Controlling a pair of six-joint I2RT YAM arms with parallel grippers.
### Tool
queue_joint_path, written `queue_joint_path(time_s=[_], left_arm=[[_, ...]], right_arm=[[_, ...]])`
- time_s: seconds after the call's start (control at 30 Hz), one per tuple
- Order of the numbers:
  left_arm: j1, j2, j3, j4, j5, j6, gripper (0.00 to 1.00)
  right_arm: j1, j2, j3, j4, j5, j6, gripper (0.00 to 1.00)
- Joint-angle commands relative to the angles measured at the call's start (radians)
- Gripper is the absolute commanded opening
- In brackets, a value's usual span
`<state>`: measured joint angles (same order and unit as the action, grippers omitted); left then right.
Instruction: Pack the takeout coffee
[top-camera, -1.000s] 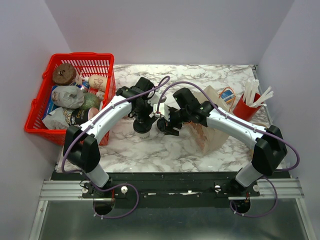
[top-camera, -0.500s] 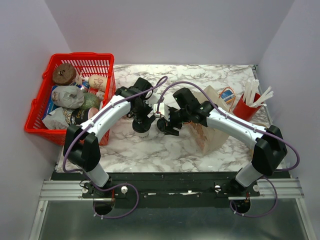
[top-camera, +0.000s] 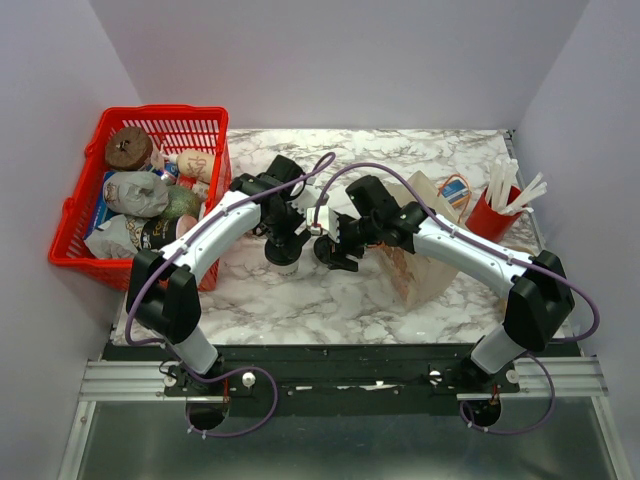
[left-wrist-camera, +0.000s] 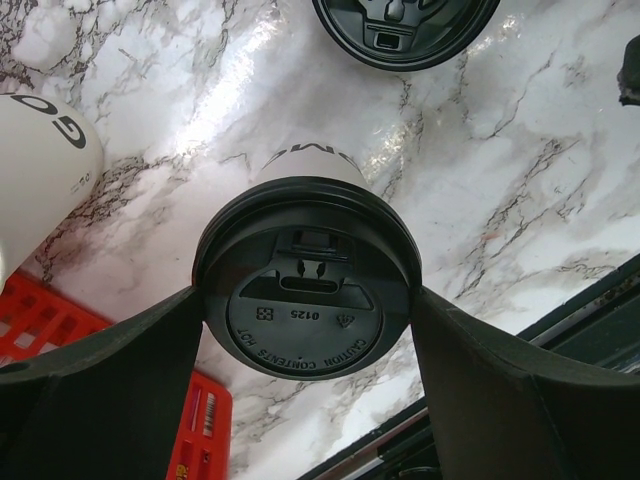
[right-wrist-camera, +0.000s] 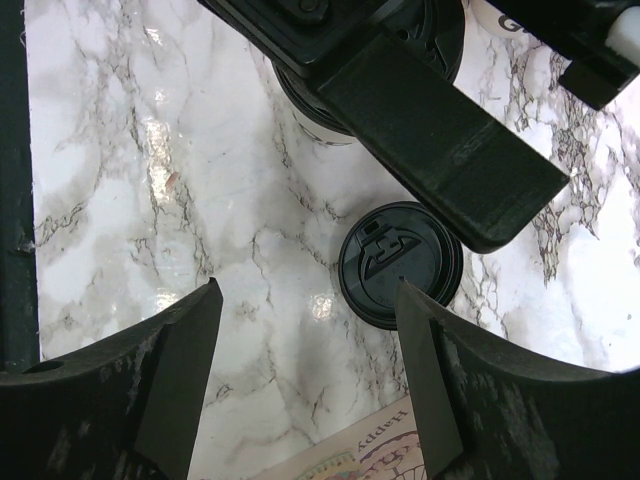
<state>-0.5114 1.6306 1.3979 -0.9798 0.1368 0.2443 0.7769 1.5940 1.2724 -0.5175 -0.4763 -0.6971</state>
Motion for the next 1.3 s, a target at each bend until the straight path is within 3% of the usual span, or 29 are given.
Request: queue_joint_path(time_s=[0.0,0.4,0.57,0.67,0.77,0.93,1.1,1.27], left_arm=[[0.001,0.003,-0.040,0.000,0.055,0.004,0.86],[0.001,-0.020,-0.112,0.032,0.015,-0.011,0.84],[0.001,-0.029,-0.108,0.032,0.023,-0.030,0.75],[0.001,-0.038,-0.086,0.012,0.038,-0.027,0.70],[0.002,-0.049,-0.076,-0.003,0.047,-0.020,0.66],[0.004,-0.058,-0.059,-0.010,0.055,-0.025,0.65],[0.005,-0.084,-0.020,-0.028,0.081,-0.019,0.63],[0.025,-0.130,0.023,-0.046,0.171,0.021,0.62]], right_arm=[[-0.002,0.011,0.013,-0.001,-0.019,0.008,0.79],[-0.004,0.012,0.019,0.005,-0.022,0.010,0.79],[-0.004,-0.006,0.045,-0.031,-0.006,-0.005,0.79],[-0.017,-0.043,0.148,-0.144,-0.017,-0.005,0.82],[-0.042,-0.063,0.371,-0.302,-0.066,0.005,0.85],[-0.085,-0.123,0.619,-0.368,-0.110,0.045,0.87],[-0.134,-0.203,0.556,-0.297,0.026,0.053,0.88],[-0.307,-0.267,0.443,-0.271,0.209,0.106,0.88]])
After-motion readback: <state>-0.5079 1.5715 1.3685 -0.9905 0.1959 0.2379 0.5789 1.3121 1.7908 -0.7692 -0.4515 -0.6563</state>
